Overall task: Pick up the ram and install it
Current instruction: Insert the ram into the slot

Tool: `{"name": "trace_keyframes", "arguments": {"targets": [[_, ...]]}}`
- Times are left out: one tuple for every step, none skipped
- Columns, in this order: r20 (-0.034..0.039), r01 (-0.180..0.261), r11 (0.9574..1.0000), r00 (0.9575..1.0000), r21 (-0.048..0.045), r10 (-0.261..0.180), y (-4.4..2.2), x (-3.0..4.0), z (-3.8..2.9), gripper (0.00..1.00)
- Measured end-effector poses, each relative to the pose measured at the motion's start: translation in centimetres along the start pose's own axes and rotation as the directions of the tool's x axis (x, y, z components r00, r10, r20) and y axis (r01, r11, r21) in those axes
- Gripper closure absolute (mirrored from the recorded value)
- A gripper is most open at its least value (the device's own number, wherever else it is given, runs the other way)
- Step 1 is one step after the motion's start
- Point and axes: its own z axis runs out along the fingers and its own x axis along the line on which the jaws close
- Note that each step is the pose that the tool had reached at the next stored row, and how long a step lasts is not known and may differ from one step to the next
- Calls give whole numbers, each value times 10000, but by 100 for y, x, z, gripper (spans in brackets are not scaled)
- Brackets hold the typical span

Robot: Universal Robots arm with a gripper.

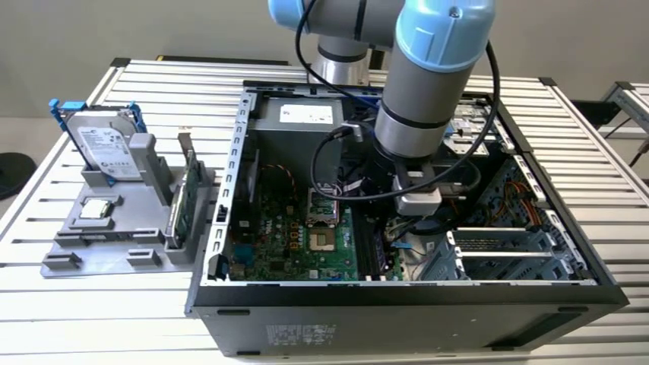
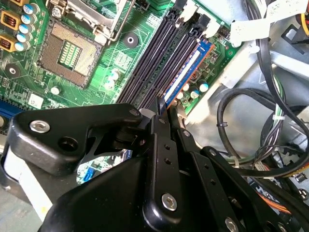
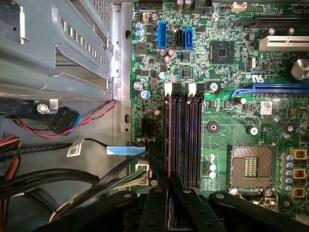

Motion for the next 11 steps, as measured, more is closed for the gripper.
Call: {"name": "trace_keyframes", "arguments": {"targets": [[0, 0, 10000, 10000, 0, 0, 0, 0, 2, 100], [0, 0, 10000, 10000, -1, 0, 0, 0, 2, 100], [0, 0, 10000, 10000, -1, 0, -1, 0, 3, 100], [0, 0, 10000, 10000, 1, 0, -1, 0, 4, 100], [0, 0, 10000, 10000, 1, 0, -1, 0, 4, 100], [0, 0, 10000, 10000, 1, 0, -1, 0, 5, 100], [0, 0, 10000, 10000, 0, 0, -1, 0, 5, 100], [-1, 0, 10000, 10000, 1, 0, -1, 0, 6, 0], [0, 0, 10000, 10000, 1, 0, -1, 0, 6, 0], [0, 0, 10000, 10000, 1, 0, -1, 0, 6, 0], [0, 0, 10000, 10000, 1, 0, -1, 0, 7, 0]]}}
